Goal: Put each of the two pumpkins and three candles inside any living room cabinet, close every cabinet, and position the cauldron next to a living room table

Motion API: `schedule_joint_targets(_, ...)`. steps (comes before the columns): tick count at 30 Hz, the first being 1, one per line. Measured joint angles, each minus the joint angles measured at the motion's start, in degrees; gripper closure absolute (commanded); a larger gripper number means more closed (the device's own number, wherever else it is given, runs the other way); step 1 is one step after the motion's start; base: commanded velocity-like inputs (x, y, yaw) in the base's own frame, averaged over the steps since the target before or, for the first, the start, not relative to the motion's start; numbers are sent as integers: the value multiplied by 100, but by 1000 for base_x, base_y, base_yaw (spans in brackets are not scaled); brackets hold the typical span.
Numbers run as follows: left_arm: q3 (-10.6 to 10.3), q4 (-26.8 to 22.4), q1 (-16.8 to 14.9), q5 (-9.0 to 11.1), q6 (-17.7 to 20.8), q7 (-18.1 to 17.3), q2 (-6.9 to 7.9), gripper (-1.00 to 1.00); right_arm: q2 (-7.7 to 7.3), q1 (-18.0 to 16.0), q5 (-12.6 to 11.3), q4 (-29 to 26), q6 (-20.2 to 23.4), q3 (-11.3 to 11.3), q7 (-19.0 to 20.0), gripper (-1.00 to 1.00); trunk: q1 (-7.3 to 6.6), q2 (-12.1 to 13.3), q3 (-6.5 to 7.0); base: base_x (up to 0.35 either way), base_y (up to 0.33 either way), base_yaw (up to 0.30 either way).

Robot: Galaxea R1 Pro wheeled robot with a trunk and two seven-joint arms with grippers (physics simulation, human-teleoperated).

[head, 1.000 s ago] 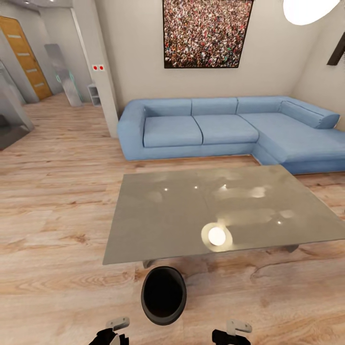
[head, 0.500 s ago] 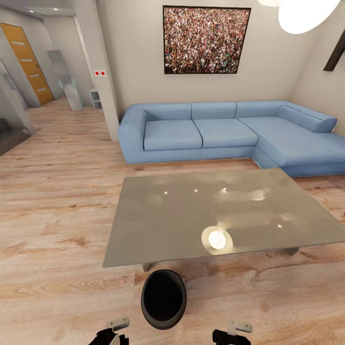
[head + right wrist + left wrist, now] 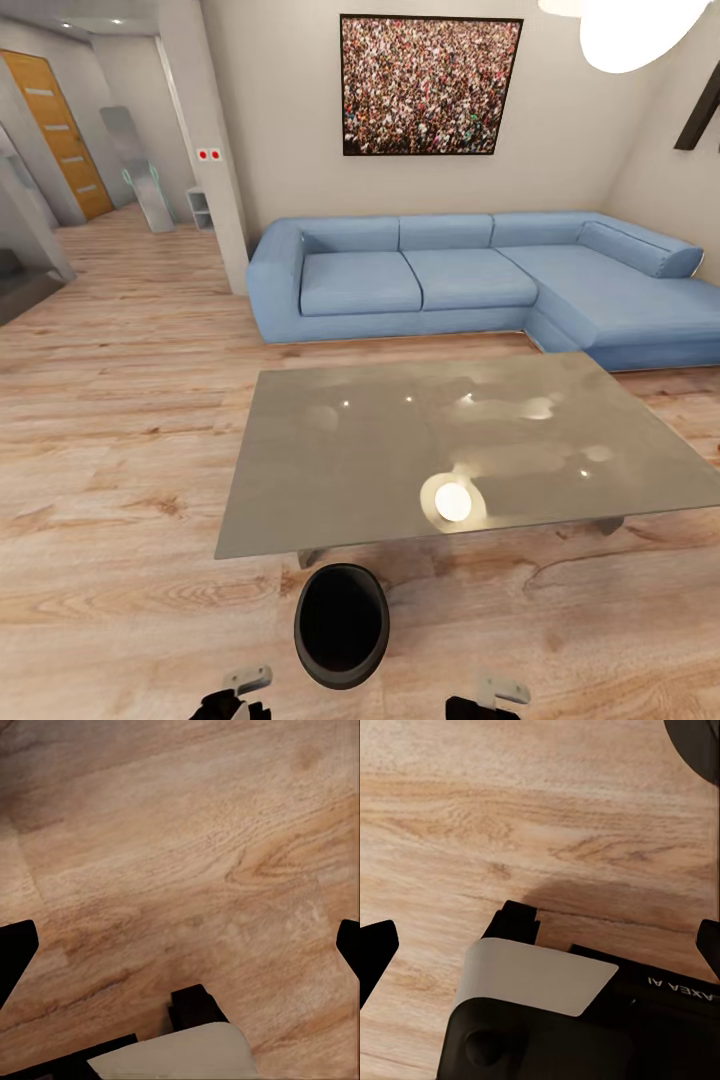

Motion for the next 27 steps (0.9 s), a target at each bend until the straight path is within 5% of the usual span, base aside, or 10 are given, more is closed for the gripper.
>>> schedule_joint_targets(3,-39,18,0,-12,1,-69,-8,-100,-3,-2,-177,154,-8,-2,6,-100,0,0,0,0,0,0)
schedule_joint_targets(9,-582,23,-2,-10,-16,-97,-43,-100,11,-2,-235,193,-10,13,6,-100,0,0,-1,0,0,-98)
schedule_joint_targets(19,-803,24,-1,-20,-338,-105,-26,-100,0,1,-240,196,-10,17,14,-100,2,1,-41,-45,38,-243)
schedule_joint_targets(27,-1299,24,0,-15,-380,-106,-39,-100,-4,1,-240,195,-10,16,14,-100,2,0,-78,-137,37,-254)
